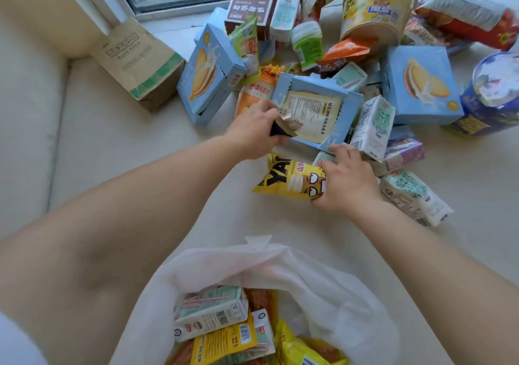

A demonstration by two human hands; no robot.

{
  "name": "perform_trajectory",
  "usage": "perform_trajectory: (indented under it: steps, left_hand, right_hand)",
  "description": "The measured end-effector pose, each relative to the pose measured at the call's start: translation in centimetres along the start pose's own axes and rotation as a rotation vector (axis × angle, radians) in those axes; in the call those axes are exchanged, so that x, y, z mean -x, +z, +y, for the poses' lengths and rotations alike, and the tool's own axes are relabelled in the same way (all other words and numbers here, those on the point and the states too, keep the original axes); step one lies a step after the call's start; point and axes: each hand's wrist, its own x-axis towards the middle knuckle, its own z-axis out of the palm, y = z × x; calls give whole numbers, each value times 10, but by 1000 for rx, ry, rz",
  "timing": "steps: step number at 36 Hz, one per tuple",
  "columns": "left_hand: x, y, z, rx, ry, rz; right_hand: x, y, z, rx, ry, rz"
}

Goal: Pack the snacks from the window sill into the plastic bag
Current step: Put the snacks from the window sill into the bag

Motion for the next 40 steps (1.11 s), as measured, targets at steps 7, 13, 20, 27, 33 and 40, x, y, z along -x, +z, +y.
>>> perform_trajectory:
  steps: [7, 13, 20, 27, 33, 40]
  left_hand:
    - [-50, 5, 35, -336, 261, -107]
    - [-62, 3, 38, -376, 257, -148]
    - [-57, -8, 35, -429, 268, -82]
    - [-49, -20, 39, -41, 124, -48]
    - [-44, -28, 36, 372, -73, 174]
    - [-59, -27, 26, 383, -405, 190]
  right_hand:
    - [-8, 1, 8, -98, -23, -45]
    - [-9, 4, 9, -109, -48, -46]
    - [-10, 0, 7, -117, -47, -48]
    - [-8, -2, 7, -123, -45, -60]
    - [-9, -8, 8, -127, -59, -80]
    - [-14, -8, 9, -140, -45, -118]
